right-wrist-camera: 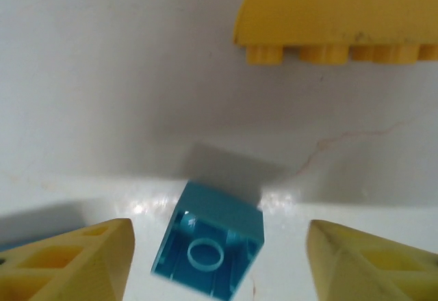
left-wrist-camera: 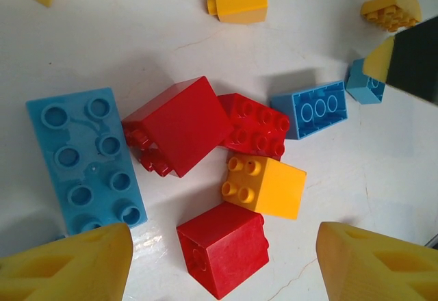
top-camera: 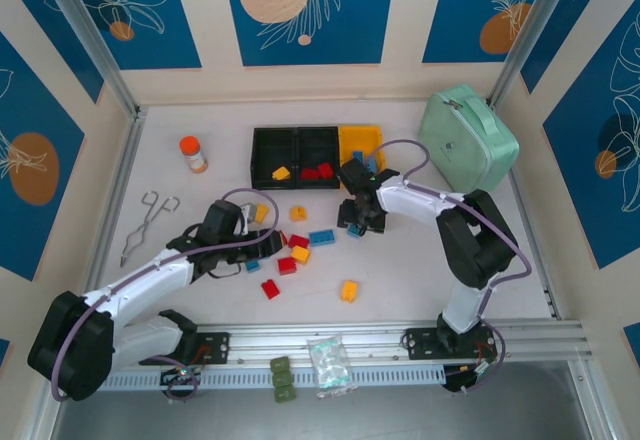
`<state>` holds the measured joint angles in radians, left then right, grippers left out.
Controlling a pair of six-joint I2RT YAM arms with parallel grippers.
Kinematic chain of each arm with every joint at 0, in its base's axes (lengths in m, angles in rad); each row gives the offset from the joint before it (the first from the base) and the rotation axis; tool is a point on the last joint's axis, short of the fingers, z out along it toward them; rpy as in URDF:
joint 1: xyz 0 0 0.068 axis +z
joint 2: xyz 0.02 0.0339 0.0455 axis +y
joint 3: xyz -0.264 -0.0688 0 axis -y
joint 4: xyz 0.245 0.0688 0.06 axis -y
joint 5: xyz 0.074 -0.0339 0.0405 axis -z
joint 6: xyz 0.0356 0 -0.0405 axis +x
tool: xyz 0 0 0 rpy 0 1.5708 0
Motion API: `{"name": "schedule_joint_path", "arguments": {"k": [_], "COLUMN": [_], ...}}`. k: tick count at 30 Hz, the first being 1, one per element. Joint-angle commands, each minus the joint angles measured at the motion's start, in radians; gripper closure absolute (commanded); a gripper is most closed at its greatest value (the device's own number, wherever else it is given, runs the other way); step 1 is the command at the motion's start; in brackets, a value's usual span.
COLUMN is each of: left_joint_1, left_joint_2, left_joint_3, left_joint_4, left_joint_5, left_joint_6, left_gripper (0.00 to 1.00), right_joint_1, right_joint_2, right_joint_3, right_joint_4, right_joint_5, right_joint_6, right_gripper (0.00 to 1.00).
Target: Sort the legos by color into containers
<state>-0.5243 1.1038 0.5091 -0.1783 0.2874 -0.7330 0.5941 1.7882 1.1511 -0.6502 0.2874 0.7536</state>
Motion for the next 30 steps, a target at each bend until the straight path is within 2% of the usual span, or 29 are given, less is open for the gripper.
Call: {"name": "schedule_joint_path", "arguments": {"k": [1, 4, 8, 14, 19, 23, 30], "left_joint_1": [-0.009, -0.009, -0.009, -0.009, -0.013, -0.017, -0.019], "left_joint_2": [-0.002, -0.002, 0.002, 0.041, 0.053, 0.035, -0.027], "left_joint_3": [-0.014, -0.014, -0.018, -0.008, 0.005, 0.017, 0.053], "left_joint_4": [0.008, 0.01, 0.017, 0.052, 0.062, 0.053, 0.045], "left_joint_5": [0.006, 0.006, 0.006, 0.024, 0.033, 0.037, 0.042], "left_joint_6": [-0.008, -0.009, -0.009, -0.014, -0.016, -0.013, -0.003], "left_gripper": [0.29, 0.29, 0.29, 0.29, 0.29, 0.29, 0.29], "right_joint_1": [-0.005, -0.001, 0.011, 0.015, -0.033, -0.076, -0.154], "right_joint_2": [0.048, 0.051, 0.001, -0.089, -0.093, -0.033, 0.161], "right_joint_3": [0.043, 0.043, 0.029, 0.053, 0.16, 0.284, 0.545], "right_joint_4": [-0.007, -0.012, -0.034, -0.083, -0.122, -0.134, -0.157], "right_joint_5": [-0.021, -0.024, 0.006, 0.039, 0.059, 0.07, 0.044], "right_joint_6": [0.009, 0.01, 0.004, -0.034, -0.098, -0.149, -0.181], "right_gripper": [0.42, 0.58, 0.69, 0.7, 0.69, 0.69, 0.69]}}
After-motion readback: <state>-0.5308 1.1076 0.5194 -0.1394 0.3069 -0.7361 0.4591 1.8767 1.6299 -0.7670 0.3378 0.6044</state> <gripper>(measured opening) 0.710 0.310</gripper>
